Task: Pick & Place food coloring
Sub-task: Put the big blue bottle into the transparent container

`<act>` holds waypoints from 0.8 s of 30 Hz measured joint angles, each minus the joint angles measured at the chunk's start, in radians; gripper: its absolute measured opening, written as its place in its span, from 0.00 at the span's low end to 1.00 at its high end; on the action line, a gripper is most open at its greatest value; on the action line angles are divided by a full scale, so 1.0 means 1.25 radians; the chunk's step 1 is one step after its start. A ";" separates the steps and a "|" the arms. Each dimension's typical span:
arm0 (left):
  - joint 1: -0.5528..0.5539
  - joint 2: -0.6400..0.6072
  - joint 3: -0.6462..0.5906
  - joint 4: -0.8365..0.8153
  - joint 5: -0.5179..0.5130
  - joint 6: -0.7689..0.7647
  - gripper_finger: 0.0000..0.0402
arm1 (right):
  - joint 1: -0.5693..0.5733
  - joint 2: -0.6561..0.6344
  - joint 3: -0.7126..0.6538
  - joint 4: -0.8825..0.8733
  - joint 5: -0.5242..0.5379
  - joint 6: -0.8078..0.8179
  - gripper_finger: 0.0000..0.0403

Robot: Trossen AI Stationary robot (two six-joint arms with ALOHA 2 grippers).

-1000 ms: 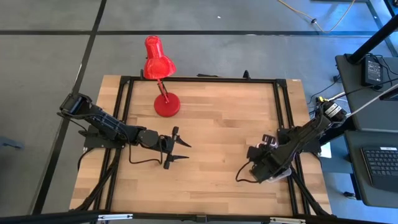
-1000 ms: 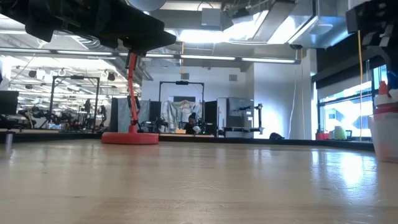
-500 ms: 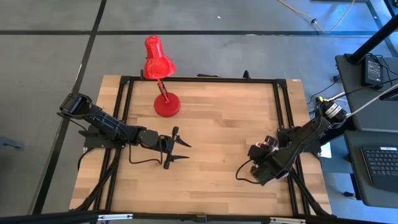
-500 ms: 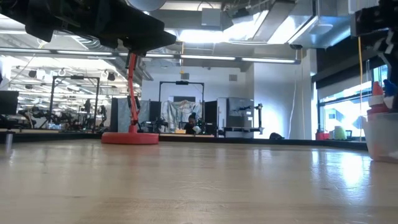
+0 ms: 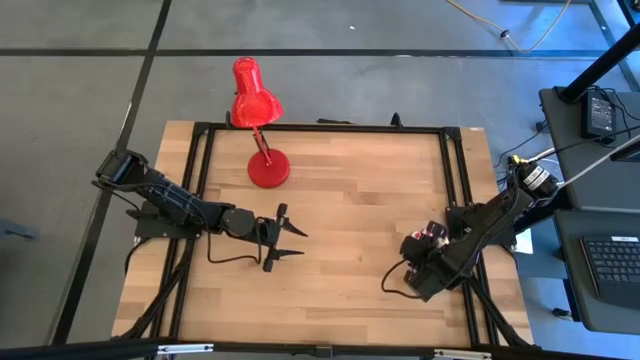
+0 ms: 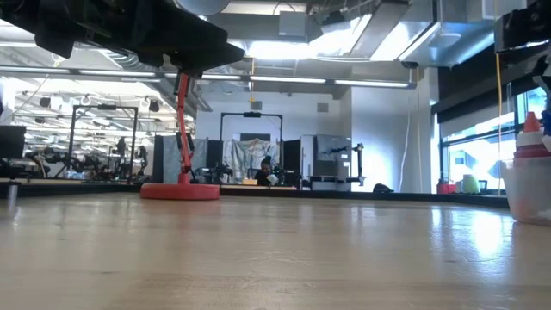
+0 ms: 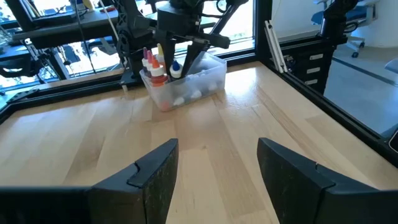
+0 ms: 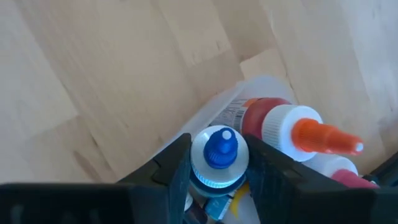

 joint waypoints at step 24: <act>0.000 0.000 0.000 0.000 0.000 0.000 0.53 | 0.000 0.001 0.037 -0.167 -0.076 0.064 0.37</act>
